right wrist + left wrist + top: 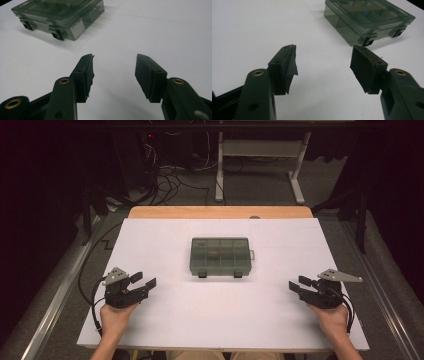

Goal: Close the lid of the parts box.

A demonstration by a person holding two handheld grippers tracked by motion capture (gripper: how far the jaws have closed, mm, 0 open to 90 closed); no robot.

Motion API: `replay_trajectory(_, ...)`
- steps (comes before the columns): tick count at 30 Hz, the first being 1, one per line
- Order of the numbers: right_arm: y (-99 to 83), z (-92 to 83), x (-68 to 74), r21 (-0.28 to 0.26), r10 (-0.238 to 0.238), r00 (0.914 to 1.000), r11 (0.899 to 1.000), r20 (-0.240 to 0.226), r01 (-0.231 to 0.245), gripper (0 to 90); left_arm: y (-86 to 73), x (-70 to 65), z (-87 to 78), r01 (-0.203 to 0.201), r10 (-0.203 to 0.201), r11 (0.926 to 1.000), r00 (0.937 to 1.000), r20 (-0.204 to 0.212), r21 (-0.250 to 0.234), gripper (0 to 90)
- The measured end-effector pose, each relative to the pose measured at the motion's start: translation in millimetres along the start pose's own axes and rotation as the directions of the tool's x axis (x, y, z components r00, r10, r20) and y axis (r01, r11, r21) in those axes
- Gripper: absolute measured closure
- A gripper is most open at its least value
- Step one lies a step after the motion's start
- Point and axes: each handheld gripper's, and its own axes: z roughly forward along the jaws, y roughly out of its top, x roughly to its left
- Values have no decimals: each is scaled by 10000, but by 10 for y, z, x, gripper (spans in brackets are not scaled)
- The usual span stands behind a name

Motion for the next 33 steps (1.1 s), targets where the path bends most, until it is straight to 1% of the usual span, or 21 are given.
replay_trajectory(8, -87, -73, -28, -74, 34, 9999, 10000, 135, -33, 474, -31, 5, -23, -9, 9, 10000, 10000, -53, -30, 370)
replay_trajectory(9, -97, -82, -32, -95, 21, 9999, 10000, 148, -20, 473, -35, 10, -25, -56, 56, 10000, 10000, -57, -6, 370)
replay_trajectory(13, -134, -109, -45, -107, 64, 9997, 9999, 216, -62, 467, -53, 25, -31, 32, -32, 10000, 10000, -68, -14, 371)
replay_trajectory(18, -158, -129, -55, -118, 55, 9997, 9999, 224, -53, 463, -76, 37, -49, 30, -30, 10000, 9999, -114, -17, 372)
replay_trajectory(28, -207, -146, -63, -187, -50, 9994, 9998, 346, 56, 430, -150, 74, -61, 171, -170, 9998, 9997, -189, 52, 371)
replay_trajectory(33, -233, -158, -62, -317, -181, 9986, 9993, 507, 197, 415, -179, 95, -64, 203, -200, 9997, 9995, -248, 117, 369)
